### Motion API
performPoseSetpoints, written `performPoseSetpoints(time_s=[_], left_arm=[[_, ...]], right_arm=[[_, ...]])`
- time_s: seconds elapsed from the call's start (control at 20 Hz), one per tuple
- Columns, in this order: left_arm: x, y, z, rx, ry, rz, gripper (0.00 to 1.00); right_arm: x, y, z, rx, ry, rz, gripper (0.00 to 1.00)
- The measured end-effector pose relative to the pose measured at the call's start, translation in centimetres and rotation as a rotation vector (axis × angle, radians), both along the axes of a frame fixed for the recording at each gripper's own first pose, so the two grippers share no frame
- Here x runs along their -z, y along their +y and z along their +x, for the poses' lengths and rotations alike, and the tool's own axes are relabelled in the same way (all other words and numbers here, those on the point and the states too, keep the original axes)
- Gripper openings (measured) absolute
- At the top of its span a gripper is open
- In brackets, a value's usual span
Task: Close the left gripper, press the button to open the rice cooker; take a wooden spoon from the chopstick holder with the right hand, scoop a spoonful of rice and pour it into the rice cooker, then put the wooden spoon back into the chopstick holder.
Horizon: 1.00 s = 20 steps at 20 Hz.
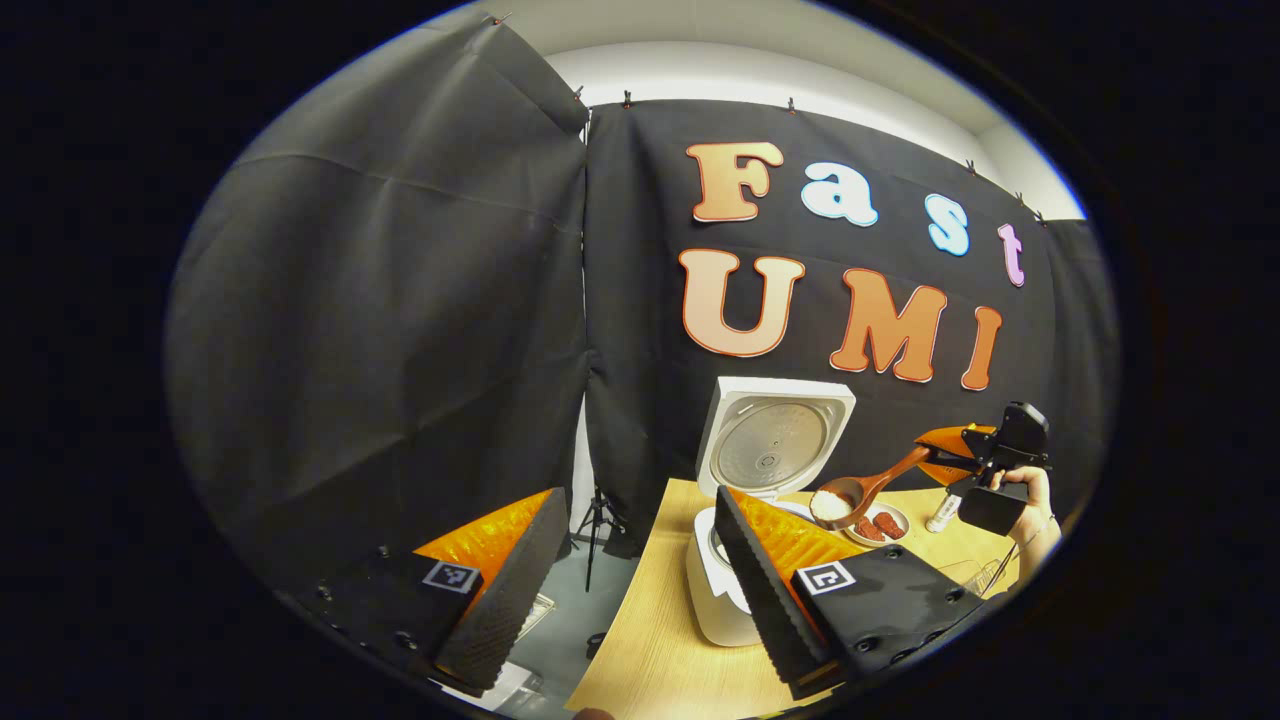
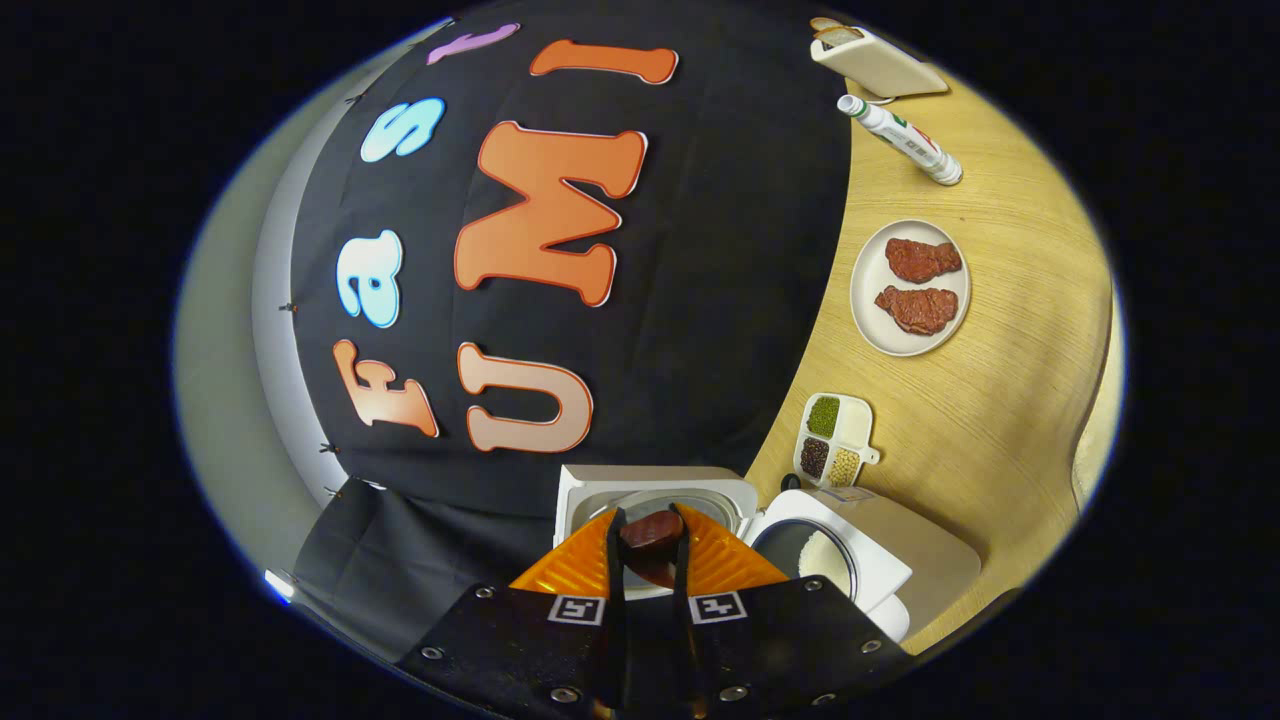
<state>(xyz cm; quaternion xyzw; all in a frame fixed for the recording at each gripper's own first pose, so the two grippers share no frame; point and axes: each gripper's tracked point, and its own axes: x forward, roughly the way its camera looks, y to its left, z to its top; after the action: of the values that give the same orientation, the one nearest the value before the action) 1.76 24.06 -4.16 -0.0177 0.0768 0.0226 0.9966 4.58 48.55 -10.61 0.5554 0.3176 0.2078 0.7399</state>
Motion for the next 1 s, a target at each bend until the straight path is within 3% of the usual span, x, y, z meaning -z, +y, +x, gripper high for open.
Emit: performPoseSetpoints(time_s=[0.5,1.0], left_arm=[[0.2,0.6,0.0,0.008,-0.001,-0.003,0.99],[0.5,0.4,0.2,0.004,0.009,-0.002,0.99]], right_arm=[[-0.8,2.8,0.1,-0.072,-0.155,-0.198,0.16],[-2.0,4.4,-0.1,-0.130,-0.254,-0.266,0.16]])
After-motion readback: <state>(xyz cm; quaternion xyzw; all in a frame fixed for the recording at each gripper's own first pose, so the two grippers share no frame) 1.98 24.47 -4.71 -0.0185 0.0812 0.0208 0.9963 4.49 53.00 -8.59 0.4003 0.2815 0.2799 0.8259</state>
